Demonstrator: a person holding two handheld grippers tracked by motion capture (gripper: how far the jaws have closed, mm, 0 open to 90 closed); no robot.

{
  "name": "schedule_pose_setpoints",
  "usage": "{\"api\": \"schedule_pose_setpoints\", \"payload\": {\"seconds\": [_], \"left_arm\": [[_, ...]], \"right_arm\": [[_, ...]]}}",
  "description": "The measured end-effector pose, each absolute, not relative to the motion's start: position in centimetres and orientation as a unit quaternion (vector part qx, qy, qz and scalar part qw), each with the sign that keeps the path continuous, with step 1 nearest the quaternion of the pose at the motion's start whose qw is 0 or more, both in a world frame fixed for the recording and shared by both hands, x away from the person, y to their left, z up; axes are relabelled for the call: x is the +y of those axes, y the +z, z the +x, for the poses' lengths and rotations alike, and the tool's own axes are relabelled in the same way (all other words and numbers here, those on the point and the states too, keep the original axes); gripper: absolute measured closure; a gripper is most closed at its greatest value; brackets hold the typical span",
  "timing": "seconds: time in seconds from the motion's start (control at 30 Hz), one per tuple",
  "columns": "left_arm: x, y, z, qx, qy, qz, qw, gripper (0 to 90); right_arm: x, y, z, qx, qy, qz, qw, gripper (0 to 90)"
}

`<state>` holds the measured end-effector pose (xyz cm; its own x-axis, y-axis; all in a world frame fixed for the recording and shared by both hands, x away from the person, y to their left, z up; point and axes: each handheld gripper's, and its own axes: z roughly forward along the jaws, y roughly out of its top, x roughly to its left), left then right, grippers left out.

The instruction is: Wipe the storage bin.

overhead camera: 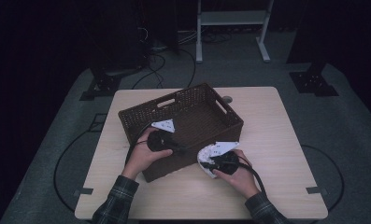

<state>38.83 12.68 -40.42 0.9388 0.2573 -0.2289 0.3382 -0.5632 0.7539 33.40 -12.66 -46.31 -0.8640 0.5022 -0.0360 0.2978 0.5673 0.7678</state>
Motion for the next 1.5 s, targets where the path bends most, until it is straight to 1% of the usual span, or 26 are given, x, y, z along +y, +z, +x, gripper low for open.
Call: {"api": "schedule_pose_setpoints", "payload": {"seconds": [0.33,0.63,1.0,1.37,1.5], "left_arm": [[12.7,-40.4,38.8,0.169,-0.046,0.883,0.436,75.9],[12.7,-40.4,38.8,0.168,-0.047,0.884,0.433,75.8],[12.7,-40.4,38.8,0.169,-0.046,0.884,0.433,75.9],[12.7,-40.4,38.9,0.167,-0.045,0.884,0.434,75.9],[12.7,-40.4,38.8,0.17,-0.046,0.883,0.435,75.9]], "right_arm": [[-12.8,-43.7,32.6,0.857,0.448,0.219,0.129,72.3],[-11.9,-42.3,32.3,0.857,0.459,0.196,0.131,72.9],[-11.2,-42.9,32.8,0.866,0.445,0.189,0.124,73.3],[-10.8,-44.5,33.1,0.875,0.432,0.192,0.109,73.3],[-10.3,-45.7,33.2,0.883,0.417,0.191,0.099,73.3]]}}
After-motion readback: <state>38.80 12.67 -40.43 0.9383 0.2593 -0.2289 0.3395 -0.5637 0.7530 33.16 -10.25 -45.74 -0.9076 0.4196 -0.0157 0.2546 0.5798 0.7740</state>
